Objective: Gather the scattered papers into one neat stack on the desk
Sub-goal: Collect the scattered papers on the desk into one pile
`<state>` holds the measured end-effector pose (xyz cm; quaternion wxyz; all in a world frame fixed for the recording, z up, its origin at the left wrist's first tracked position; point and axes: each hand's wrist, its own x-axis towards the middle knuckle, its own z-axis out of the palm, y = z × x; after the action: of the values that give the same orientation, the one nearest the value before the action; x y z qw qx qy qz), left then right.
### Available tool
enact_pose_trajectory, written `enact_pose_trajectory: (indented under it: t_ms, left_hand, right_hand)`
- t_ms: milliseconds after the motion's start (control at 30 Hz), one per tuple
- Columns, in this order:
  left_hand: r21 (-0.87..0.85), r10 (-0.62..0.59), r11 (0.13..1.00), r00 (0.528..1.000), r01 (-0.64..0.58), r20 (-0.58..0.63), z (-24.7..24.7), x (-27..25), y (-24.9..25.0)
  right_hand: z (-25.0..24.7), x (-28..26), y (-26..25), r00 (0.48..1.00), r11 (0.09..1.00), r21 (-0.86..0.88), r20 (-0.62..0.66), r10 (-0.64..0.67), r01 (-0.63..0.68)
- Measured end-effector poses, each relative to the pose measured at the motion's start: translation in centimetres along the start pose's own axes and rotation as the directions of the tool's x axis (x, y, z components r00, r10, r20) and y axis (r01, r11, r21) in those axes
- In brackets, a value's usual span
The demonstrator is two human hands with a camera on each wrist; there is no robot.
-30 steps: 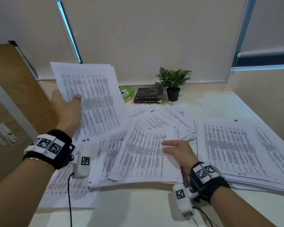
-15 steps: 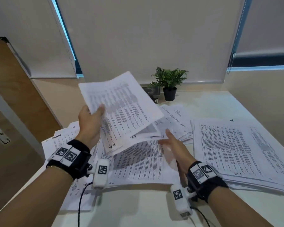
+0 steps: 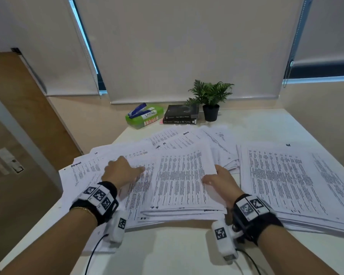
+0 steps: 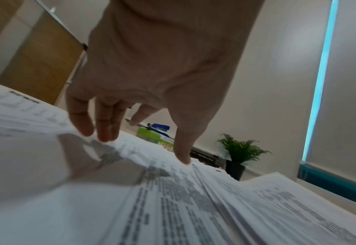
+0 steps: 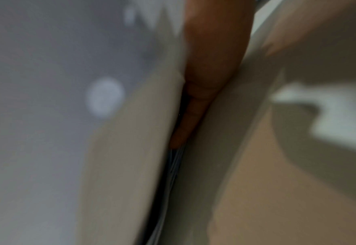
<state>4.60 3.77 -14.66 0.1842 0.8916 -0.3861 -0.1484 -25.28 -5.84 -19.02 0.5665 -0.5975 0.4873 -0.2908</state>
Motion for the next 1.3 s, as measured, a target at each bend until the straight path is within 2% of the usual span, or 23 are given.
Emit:
enact_pose_trajectory:
  t_ms: [133, 267, 333, 400, 467, 567, 667, 767, 900, 1000, 1067, 1167, 1233, 1300]
  left_hand:
    - [0.129, -0.115, 0.986, 0.993, 0.109, 0.039, 0.3, 0.9, -2.1]
    - [-0.061, -0.133, 0.989, 0.991, 0.134, 0.025, 0.7, 0.2, -1.2]
    - [-0.1, -0.151, 0.983, 0.988, 0.153, 0.027, 0.6, 0.2, -1.1]
    - [-0.064, -0.19, 0.979, 0.98, 0.194, 0.058, 0.6, 0.6, -1.2]
    - [0.069, -0.198, 0.978, 0.979, 0.195, 0.044, 1.2, 1.9, -2.3]
    - [0.037, -0.233, 0.972, 0.972, 0.233, 0.001, 1.0, 0.9, -2.0]
    - [-0.047, -0.189, 0.981, 0.981, 0.188, -0.028, 0.6, 0.7, -2.0]
    - [-0.181, -0.178, 0.968, 0.984, 0.175, 0.004, 0.2, 1.0, -2.3]
    - [-0.202, -0.157, 0.967, 0.987, 0.157, 0.017, 0.2, 1.0, -2.3]
    - [-0.211, -0.104, 0.973, 0.993, 0.092, -0.047, 0.2, 0.6, -2.8]
    - [-0.197, -0.041, 0.98, 0.99, 0.013, -0.138, -0.5, 0.3, -3.1]
    - [-0.203, -0.002, 0.976, 0.935, -0.075, -0.354, -2.9, -0.3, -2.4]
    - [-0.325, -0.024, 0.929, 0.848, -0.177, -0.529, -5.3, -0.7, -1.3]
    - [-0.442, -0.078, 0.845, 0.748, -0.301, -0.659, -7.9, -0.9, -0.1]
  right_hand:
    - [0.5, -0.3, -0.3, 1.0, 0.998, 0.057, -0.029, -0.009, 0.011]
    - [0.6, -0.4, -0.2, 1.0, 0.997, 0.081, -0.019, -0.016, 0.017]
    - [0.5, -0.6, -0.3, 1.0, 0.997, 0.078, -0.013, -0.018, 0.019]
    - [0.3, -0.6, -0.3, 1.0, 0.997, 0.073, -0.005, -0.02, 0.02]
    - [0.2, -0.8, -0.1, 1.0, 0.996, 0.087, -0.006, -0.012, 0.012]
    - [0.1, -0.7, 0.1, 1.0, 0.994, 0.107, 0.002, -0.019, 0.019]
    - [0.0, -0.7, 0.1, 1.0, 0.993, 0.112, 0.007, -0.023, 0.022]
    - [0.1, -0.6, 0.2, 1.0, 0.993, 0.114, 0.01, -0.021, 0.02]
    - [0.0, -0.6, 0.1, 0.999, 0.993, 0.113, 0.025, -0.024, 0.021]
    - [-0.2, -0.9, 0.1, 0.999, 0.992, 0.121, 0.022, -0.037, 0.034]
    - [-0.4, -1.4, 0.0, 0.997, 0.988, 0.143, 0.04, -0.065, 0.058]
    - [-0.6, -1.9, -0.4, 0.993, 0.987, 0.129, 0.061, -0.102, 0.093]
    - [-0.5, -1.9, -0.5, 0.994, 0.994, 0.068, 0.062, -0.09, 0.086]
    - [-0.3, -1.9, -0.5, 0.997, 0.998, 0.041, 0.06, -0.058, 0.055]
